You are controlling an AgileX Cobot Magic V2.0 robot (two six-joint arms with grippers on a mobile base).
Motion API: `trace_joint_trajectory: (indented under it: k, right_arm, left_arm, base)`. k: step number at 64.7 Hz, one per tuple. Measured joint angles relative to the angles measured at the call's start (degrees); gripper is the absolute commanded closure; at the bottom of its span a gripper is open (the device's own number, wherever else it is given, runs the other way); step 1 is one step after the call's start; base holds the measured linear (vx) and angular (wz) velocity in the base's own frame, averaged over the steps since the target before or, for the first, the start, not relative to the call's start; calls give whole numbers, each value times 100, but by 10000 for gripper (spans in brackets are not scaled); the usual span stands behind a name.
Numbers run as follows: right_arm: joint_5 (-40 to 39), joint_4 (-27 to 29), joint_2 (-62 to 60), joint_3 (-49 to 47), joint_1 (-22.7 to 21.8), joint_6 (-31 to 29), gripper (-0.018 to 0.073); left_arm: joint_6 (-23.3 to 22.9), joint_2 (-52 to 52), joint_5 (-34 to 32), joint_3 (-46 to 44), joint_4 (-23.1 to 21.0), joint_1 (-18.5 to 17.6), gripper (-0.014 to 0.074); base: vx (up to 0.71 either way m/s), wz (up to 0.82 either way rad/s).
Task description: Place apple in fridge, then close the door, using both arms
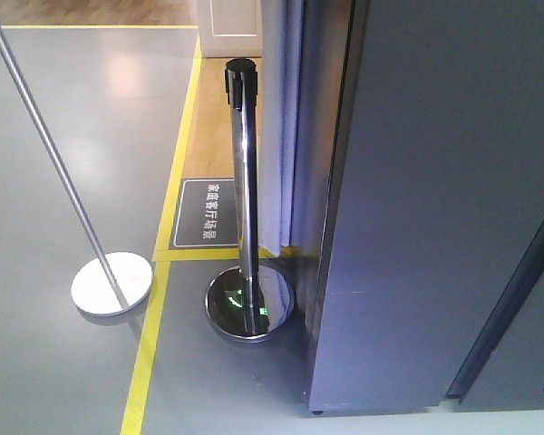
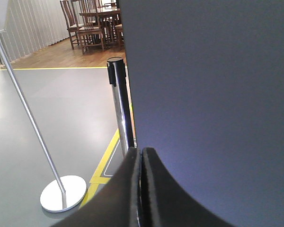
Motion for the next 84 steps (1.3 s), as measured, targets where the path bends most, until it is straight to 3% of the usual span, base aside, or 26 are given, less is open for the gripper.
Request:
trace_joint_trajectory:
  k: [84]
  right_arm:
    - [18,0,0,0,0,0,564]
  left_arm:
    - [0,0,6,0,-4,0,602]
  base:
    - [0,0]
